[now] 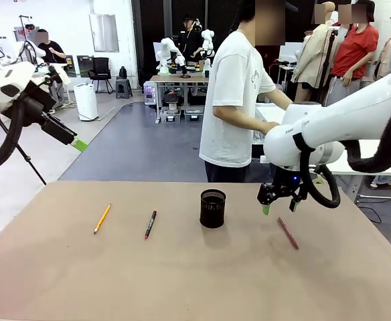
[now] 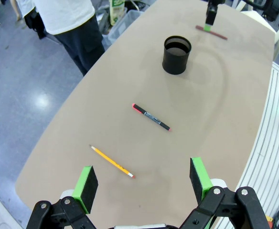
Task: Place the pens into the pen holder.
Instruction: Pick up a writing instrument from the table and place it into the Pen holder.
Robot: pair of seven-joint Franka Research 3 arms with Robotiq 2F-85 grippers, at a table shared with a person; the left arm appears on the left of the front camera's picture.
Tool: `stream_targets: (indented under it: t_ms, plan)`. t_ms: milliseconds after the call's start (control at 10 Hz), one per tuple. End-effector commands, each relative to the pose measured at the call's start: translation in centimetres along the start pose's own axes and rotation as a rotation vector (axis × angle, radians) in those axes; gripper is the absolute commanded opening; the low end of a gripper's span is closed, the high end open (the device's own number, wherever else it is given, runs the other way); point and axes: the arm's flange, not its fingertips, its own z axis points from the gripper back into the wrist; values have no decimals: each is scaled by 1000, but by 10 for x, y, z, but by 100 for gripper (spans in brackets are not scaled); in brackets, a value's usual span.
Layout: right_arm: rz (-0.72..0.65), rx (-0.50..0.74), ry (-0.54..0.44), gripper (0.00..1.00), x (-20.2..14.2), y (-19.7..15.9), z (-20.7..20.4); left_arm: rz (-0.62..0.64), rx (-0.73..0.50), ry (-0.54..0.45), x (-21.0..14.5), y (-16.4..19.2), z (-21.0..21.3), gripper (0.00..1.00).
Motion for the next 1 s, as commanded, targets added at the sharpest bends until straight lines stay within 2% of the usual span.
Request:
stream_targets:
  t_ms: [0, 500, 900]
  plan:
    - [-29, -61, 13, 100, 15, 11, -15, 0, 6, -3, 0, 1, 0, 100]
    - [-99, -140, 12, 100, 22, 3, -28, 0, 6, -3, 0, 1, 0, 100]
    - [-80, 14, 16, 100, 23, -13, -33, 0, 6, -3, 0, 1, 0, 100]
